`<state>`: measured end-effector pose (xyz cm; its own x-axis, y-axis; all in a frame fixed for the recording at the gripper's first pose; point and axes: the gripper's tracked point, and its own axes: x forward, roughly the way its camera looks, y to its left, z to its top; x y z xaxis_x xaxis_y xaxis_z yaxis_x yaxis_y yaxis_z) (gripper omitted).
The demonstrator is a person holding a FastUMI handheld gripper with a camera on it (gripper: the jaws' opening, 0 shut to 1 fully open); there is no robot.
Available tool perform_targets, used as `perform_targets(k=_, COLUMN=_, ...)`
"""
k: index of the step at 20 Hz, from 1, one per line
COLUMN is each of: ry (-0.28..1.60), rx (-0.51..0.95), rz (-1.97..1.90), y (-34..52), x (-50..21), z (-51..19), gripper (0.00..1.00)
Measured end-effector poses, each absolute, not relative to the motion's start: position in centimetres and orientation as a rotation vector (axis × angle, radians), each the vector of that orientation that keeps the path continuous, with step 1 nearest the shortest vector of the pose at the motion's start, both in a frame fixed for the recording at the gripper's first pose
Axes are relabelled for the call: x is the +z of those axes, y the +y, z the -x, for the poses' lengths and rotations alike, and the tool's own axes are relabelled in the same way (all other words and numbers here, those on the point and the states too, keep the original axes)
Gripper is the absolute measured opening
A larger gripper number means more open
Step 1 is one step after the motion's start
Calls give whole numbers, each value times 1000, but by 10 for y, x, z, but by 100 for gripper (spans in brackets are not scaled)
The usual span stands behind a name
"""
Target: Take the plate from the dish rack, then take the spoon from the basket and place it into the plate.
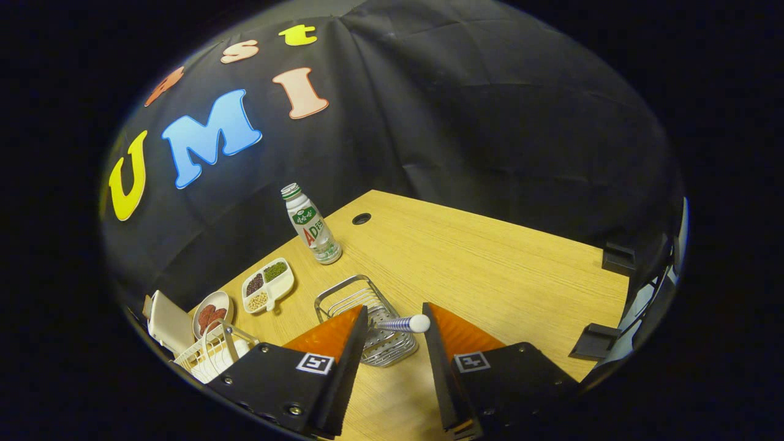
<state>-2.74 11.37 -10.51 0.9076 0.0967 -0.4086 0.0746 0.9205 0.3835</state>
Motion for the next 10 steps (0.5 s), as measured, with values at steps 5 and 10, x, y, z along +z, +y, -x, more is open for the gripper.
perform_targets(k=5, ry=404, rx=97, rz=-467, y=122, x=-93, z=20, gripper=28)
perform_targets(k=10, ry=382, rx=139, rz=-358, y=138, x=-74, z=14, gripper=5)
